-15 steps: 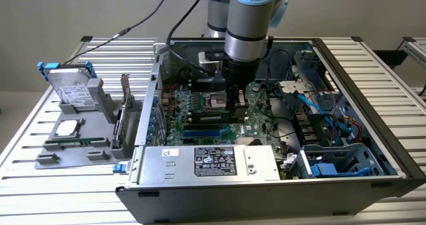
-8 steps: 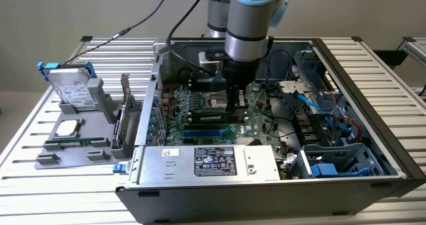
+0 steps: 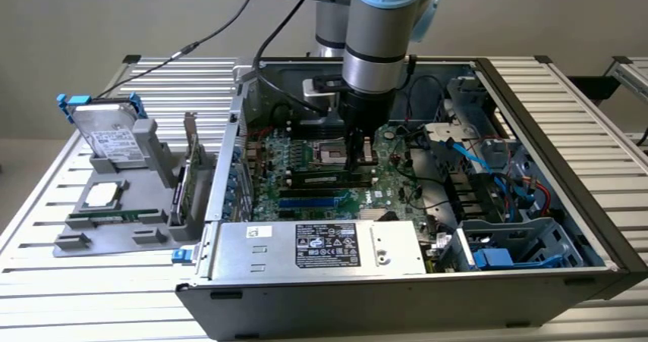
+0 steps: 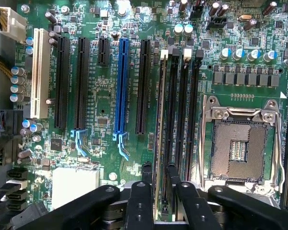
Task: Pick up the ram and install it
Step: 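Insert the ram into the slot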
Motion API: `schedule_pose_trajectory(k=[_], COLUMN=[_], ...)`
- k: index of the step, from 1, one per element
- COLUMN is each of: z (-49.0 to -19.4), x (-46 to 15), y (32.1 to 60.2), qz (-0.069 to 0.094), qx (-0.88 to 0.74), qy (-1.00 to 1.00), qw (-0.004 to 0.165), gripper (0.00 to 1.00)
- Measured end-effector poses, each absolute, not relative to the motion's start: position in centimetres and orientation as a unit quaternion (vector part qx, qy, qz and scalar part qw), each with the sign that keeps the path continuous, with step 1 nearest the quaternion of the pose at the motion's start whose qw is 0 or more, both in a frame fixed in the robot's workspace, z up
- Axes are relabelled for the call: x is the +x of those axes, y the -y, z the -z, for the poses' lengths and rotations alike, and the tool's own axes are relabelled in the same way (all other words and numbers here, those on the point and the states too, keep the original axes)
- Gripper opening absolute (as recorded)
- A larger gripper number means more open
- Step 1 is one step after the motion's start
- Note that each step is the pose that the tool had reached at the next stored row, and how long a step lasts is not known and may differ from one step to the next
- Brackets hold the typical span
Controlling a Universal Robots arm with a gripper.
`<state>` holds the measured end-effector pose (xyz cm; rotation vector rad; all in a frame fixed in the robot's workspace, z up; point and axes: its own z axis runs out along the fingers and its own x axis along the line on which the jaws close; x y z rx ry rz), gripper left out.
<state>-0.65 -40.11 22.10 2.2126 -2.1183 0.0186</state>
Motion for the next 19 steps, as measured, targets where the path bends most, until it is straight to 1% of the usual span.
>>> schedule_pose_trajectory(k=[3, 5, 6, 19], z=[-22.1, -22.1, -22.09, -22.13], x=[-0.64, -0.64, -0.63, -0.62], y=[40.11, 40.11, 40.11, 40.1], qz=[-0.006, -0.006, -0.006, -0.005], qx=[0.722, 0.722, 0.722, 0.722], qy=[0.691, 0.691, 0.691, 0.691], qw=[0.039, 0.039, 0.039, 0.04], gripper=[0.25, 0.23, 0.16, 0.16])
